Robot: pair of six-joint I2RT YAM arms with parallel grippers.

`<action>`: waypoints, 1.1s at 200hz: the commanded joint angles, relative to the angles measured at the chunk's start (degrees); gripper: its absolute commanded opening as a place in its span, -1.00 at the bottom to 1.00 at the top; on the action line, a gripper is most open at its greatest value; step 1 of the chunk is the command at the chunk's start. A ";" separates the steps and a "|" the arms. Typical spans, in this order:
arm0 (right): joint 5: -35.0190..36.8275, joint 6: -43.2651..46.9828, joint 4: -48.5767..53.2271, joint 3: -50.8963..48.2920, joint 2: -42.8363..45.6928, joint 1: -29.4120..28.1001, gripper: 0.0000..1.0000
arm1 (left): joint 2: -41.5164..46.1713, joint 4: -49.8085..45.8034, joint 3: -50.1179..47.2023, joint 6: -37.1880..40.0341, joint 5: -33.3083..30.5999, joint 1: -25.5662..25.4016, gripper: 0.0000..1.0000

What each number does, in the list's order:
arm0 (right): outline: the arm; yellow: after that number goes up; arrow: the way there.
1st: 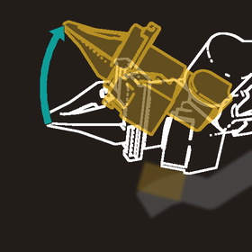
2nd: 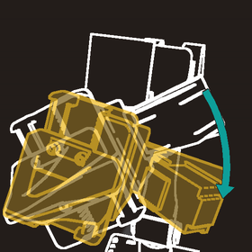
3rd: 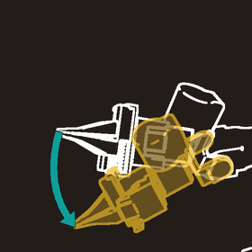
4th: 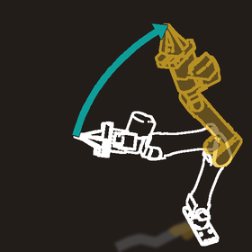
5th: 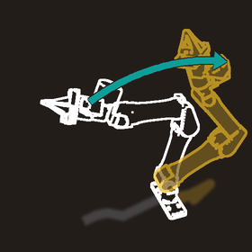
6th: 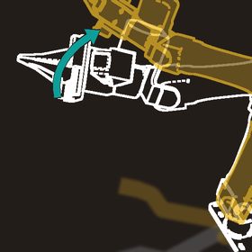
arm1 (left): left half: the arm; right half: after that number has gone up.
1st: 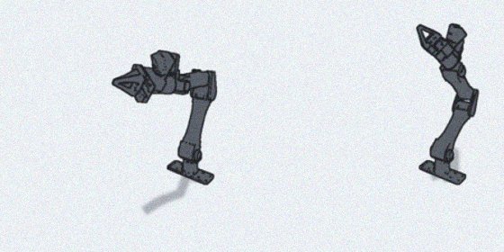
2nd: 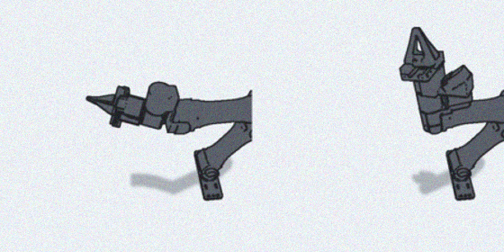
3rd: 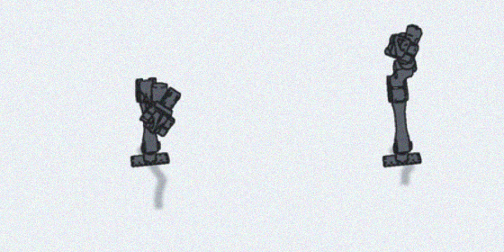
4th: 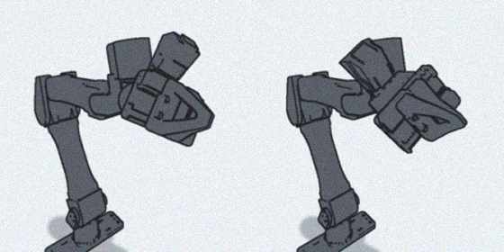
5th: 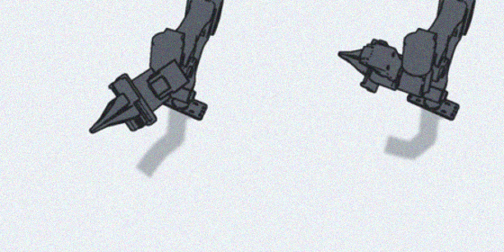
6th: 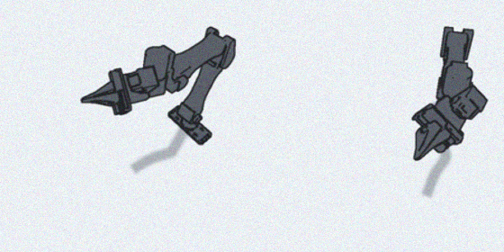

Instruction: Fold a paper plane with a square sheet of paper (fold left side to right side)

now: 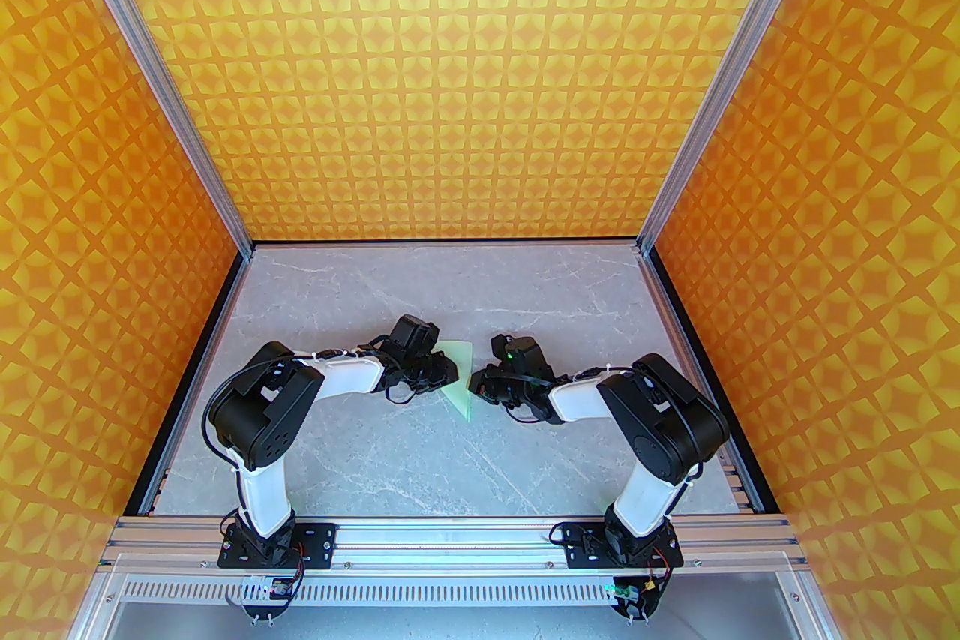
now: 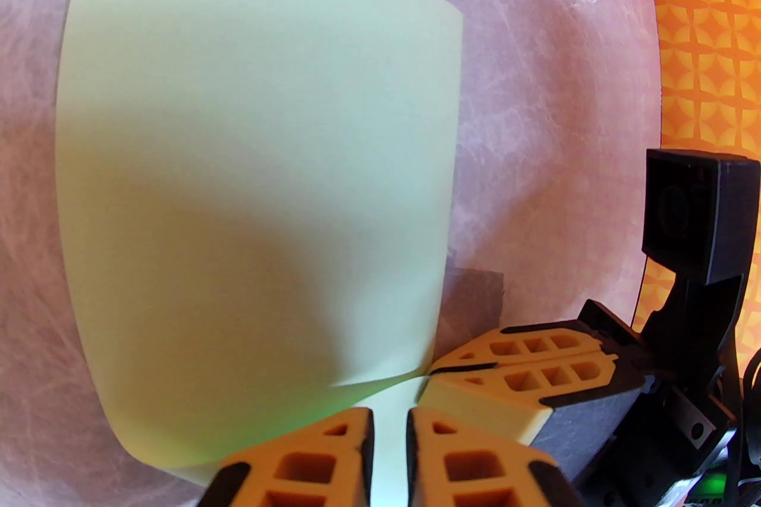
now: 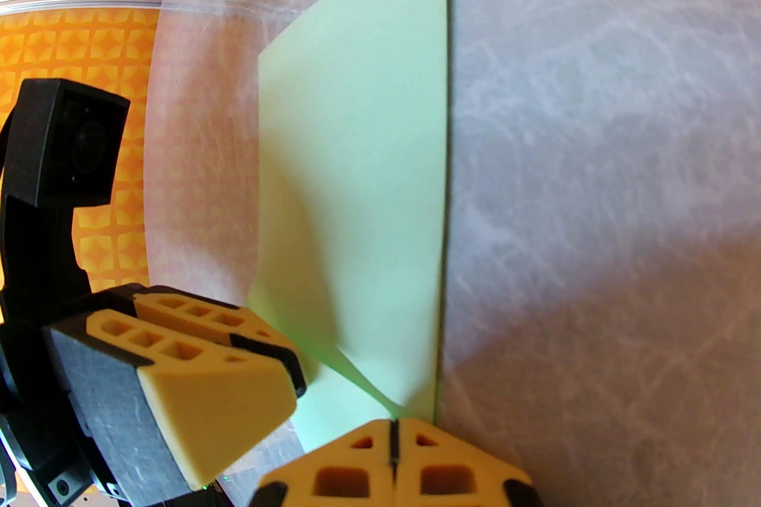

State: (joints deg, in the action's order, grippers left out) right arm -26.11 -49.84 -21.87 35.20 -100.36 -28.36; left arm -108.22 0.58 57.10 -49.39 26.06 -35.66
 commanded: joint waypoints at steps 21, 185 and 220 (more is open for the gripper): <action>1.43 1.99 2.33 1.66 0.23 0.32 -1.00 | -0.04 -0.26 -0.38 0.78 -0.86 0.17 -0.60; 2.38 1.91 2.03 1.71 -1.40 0.32 -1.00 | 0.89 -0.06 -0.45 0.82 -0.81 -0.01 -0.59; 2.48 1.69 1.99 1.54 -1.38 0.32 -1.00 | 2.31 -0.16 -0.15 0.83 -0.76 0.01 -0.58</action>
State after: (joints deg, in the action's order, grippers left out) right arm -25.08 -48.73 -20.25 37.54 -101.30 -28.36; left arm -108.16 0.60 57.10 -49.39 25.91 -35.66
